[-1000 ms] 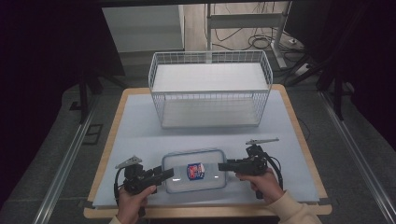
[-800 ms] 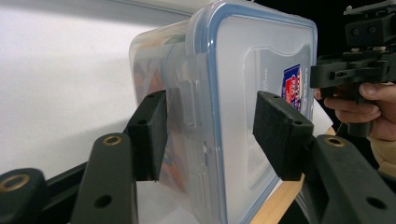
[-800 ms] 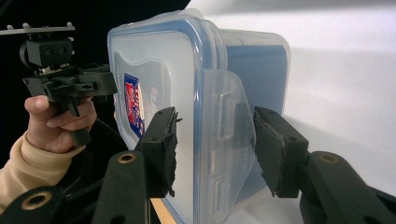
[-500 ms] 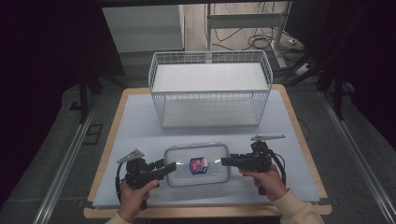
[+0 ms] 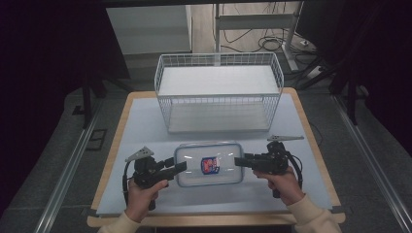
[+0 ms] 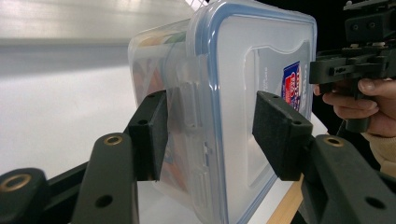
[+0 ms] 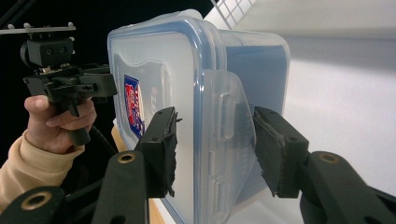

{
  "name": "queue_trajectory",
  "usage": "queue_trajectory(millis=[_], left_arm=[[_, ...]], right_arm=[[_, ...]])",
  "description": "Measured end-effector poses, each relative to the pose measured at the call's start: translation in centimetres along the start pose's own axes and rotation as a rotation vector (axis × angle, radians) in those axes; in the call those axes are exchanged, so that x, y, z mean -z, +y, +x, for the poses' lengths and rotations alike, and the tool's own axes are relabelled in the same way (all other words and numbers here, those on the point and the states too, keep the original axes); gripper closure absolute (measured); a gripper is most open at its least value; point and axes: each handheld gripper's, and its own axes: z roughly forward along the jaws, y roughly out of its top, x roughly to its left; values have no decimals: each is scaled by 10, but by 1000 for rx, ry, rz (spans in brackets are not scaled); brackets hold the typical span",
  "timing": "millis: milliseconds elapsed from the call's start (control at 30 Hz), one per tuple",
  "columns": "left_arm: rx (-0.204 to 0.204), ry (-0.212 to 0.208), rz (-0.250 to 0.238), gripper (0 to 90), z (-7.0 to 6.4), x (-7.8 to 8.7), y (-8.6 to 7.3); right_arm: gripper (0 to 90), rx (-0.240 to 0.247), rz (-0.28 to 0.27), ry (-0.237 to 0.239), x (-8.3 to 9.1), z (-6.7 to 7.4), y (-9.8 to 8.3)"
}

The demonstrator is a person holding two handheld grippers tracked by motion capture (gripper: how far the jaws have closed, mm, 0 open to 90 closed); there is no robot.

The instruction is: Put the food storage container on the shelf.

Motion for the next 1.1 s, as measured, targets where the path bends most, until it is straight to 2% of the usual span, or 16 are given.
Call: queue_trajectory(millis=[133,167,200,433,667,900,1100], left_arm=[[-2,-12,-11,474,-4,1,10],[-7,-16,-19,475,-7,1,17],[-7,-16,-19,475,-7,1,17],[-26,-22,-44,476,-14,2,43],[-35,-25,-56,474,-15,2,57],[-65,-22,-73,474,-19,6,78],[-86,-23,-97,474,-24,9,99]], right_arm=[[519,35,-39,-6,9,5,14],[519,41,-46,-5,11,7,18],[519,41,-46,-5,11,7,18],[520,83,-74,-15,23,16,45],[520,109,-88,-27,28,21,61],[519,117,-112,-22,31,25,72],[518,152,-139,-30,37,33,94]])
